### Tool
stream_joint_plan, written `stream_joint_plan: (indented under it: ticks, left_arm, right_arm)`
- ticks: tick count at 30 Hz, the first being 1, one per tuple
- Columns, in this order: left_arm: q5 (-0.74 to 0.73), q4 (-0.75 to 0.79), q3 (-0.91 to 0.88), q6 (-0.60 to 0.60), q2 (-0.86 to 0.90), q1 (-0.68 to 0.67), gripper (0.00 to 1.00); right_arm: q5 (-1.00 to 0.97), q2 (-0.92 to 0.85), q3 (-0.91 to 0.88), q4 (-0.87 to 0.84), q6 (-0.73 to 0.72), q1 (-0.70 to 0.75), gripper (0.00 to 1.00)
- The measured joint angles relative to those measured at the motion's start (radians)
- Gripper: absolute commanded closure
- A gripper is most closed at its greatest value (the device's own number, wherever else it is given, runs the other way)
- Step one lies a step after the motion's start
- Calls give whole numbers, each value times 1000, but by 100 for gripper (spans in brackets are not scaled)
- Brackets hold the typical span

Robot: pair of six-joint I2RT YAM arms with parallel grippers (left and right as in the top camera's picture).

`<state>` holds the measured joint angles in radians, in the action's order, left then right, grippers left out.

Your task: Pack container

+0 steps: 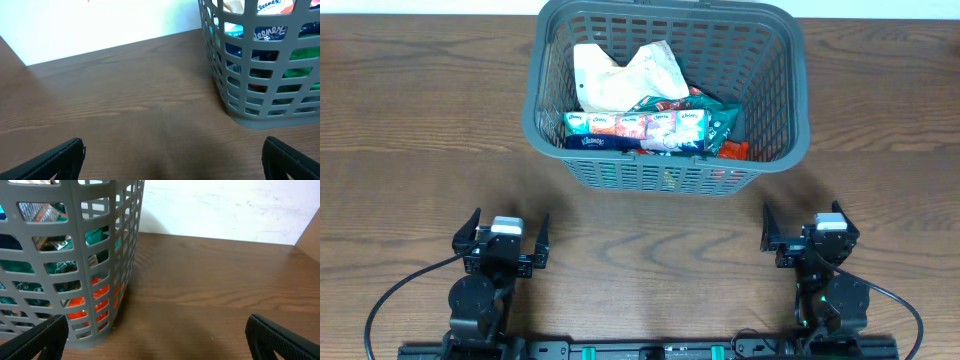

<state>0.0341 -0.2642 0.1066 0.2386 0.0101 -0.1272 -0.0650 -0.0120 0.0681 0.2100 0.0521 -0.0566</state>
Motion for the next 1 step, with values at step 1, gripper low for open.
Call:
stream_joint_plan:
  ticks: [1]
  left_arm:
    - [0,0,0,0,0,0,1]
  right_arm:
    - [0,0,0,0,0,0,1]
